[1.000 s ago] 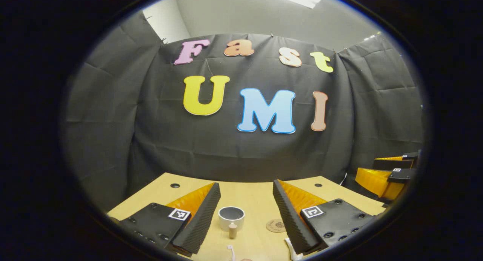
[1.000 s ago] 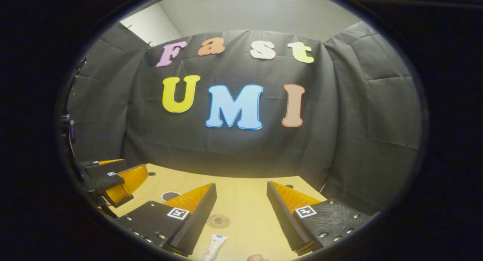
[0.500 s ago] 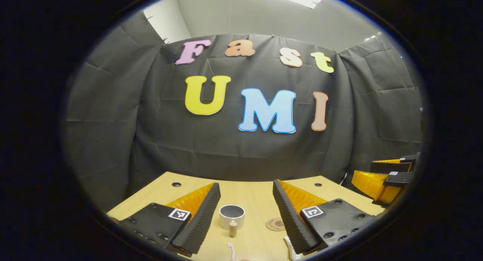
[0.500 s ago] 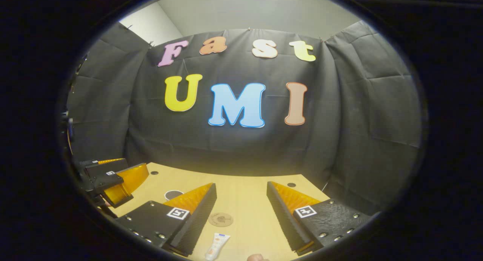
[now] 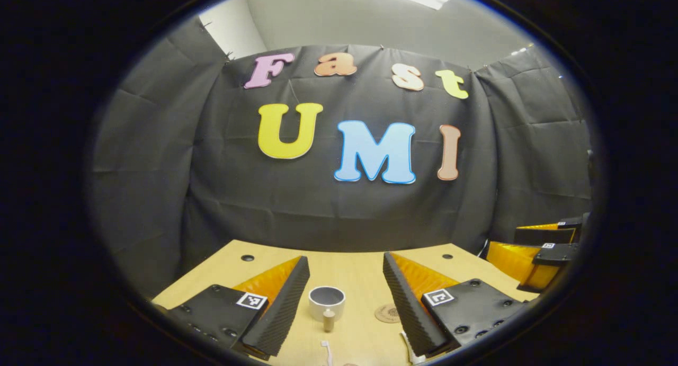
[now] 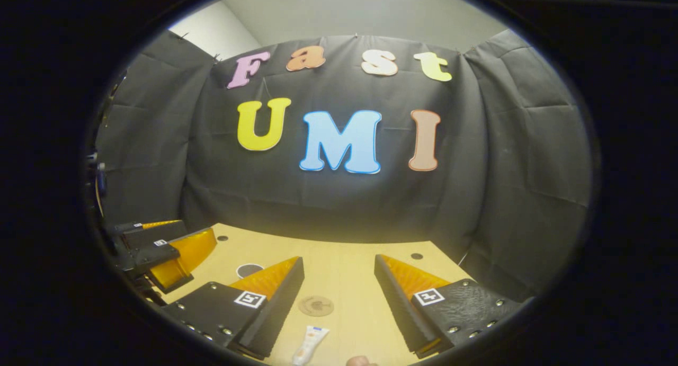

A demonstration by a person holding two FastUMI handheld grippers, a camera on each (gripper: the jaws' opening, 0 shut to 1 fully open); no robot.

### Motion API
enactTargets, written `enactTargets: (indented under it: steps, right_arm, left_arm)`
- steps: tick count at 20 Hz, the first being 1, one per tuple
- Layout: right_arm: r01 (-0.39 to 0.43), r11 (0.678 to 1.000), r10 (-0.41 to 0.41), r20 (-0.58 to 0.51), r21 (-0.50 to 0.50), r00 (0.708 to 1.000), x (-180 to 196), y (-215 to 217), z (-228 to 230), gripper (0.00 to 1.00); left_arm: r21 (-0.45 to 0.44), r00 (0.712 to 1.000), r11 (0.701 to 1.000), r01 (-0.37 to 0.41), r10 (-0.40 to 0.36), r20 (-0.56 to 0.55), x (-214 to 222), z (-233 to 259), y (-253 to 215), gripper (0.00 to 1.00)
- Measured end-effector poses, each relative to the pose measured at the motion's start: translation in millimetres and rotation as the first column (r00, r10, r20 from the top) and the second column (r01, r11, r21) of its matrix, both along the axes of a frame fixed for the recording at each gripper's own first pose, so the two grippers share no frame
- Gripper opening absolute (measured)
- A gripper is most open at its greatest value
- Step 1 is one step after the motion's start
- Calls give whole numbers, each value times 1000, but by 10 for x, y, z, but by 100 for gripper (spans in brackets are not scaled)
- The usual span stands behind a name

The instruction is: Put the toothbrush and toothpaste on the desktop into the cup, then pick up the cup and place it on the coaster on the desktop.

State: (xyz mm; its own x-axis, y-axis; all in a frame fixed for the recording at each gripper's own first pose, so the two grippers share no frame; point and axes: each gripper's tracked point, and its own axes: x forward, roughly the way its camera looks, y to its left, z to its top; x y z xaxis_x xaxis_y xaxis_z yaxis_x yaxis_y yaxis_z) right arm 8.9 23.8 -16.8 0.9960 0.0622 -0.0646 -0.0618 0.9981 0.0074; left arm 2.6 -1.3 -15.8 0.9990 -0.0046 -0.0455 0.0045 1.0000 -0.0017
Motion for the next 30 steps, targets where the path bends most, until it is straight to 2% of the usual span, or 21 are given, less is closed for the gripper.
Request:
enactTargets:
  steps: [1,4,5,8,12,18,23,24,25,26,29,30]
  right_arm:
    - [-11,1000,11,-17,16,1000,9,33,-27,86]
    - [-35,998,39,-75,53,996,90,131,-109,86]
    - [-39,998,45,-103,59,994,116,154,-154,86]
    - [-50,996,62,-175,71,983,189,229,-307,86]
    - [-49,997,67,-327,62,943,274,279,-707,87]
    - [-68,994,104,-537,87,837,239,380,-1277,87]
    - [-55,991,120,-645,120,755,200,438,-1607,87]
    - [-56,991,126,-666,125,736,182,460,-1677,87]
    - [-63,989,136,-687,131,714,172,489,-1743,87]
    - [-72,988,149,-707,137,692,152,533,-1812,87]
    - [-86,987,161,-751,138,641,97,568,-1956,87]
    - [-90,987,162,-767,136,621,72,589,-2018,87]
  left_arm:
    - [-1,1000,1000,7,-8,-26,21,-79,-8,96]
    - [-19,995,1000,25,-27,-93,98,-269,-12,86]
    - [-35,992,999,31,-35,-118,122,-330,-15,92]
    - [-98,980,995,23,-42,-193,165,-559,40,92]
    - [-125,945,992,-34,-9,-326,242,-959,185,92]
    - [-185,845,976,-113,-4,-534,277,-1543,316,92]
    - [-128,758,985,-112,1,-652,164,-1917,359,92]
    - [-114,735,988,-102,-2,-678,142,-1991,347,92]
    - [-104,711,990,-98,-4,-704,113,-2067,332,100]
    - [-101,684,990,-95,-9,-730,74,-2152,331,92]
    - [-107,616,988,-111,-16,-788,-24,-2332,356,92]
    - [-97,593,989,-113,-11,-805,-61,-2401,391,100]
